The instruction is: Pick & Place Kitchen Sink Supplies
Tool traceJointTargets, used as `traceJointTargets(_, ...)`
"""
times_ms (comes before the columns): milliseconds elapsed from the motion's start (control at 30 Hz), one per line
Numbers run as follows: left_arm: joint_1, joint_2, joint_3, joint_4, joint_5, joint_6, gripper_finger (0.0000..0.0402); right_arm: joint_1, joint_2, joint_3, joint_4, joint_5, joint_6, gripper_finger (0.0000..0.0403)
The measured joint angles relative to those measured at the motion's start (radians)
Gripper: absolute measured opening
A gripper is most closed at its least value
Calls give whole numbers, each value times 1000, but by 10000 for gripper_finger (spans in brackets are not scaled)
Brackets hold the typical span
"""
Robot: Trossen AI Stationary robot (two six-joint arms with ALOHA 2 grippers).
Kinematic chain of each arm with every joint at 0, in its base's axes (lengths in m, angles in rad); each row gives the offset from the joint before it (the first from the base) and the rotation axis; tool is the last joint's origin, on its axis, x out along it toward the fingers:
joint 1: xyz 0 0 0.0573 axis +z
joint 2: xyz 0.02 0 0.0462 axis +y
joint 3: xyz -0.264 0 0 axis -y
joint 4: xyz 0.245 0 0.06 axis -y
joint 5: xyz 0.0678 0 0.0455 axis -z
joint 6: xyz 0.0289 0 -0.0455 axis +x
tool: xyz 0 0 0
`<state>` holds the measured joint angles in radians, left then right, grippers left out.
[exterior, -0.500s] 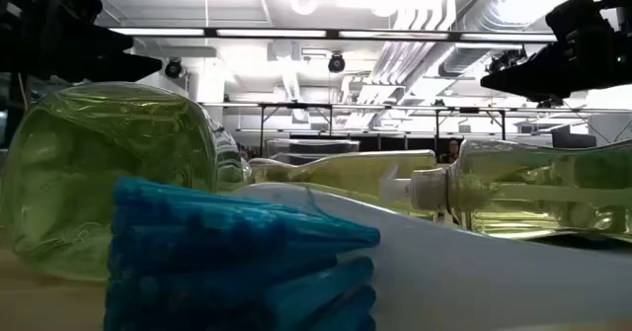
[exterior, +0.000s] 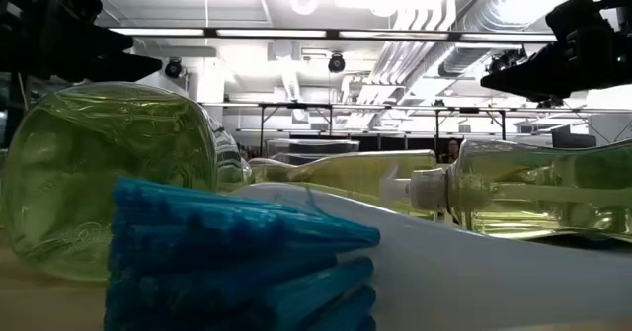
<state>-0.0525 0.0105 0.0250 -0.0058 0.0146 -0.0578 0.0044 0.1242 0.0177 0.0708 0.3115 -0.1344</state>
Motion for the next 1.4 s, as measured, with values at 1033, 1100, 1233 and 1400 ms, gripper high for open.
traceJointTargets(1033, 0, 0, 0, 0, 0, 0, 264, 0, 0, 0, 0, 0, -3, 53)
traceJointTargets(1100, 0, 0, 0, 0, 0, 0, 264, 0, 0, 0, 0, 0, 0, 53)
traceJointTargets(1233, 0, 0, 0, 0, 0, 0, 264, 0, 0, 0, 1, -14, 113, 53)
traceJointTargets(1400, 0, 0, 0, 0, 0, 0, 264, 0, 0, 0, 1, -64, 332, 53)
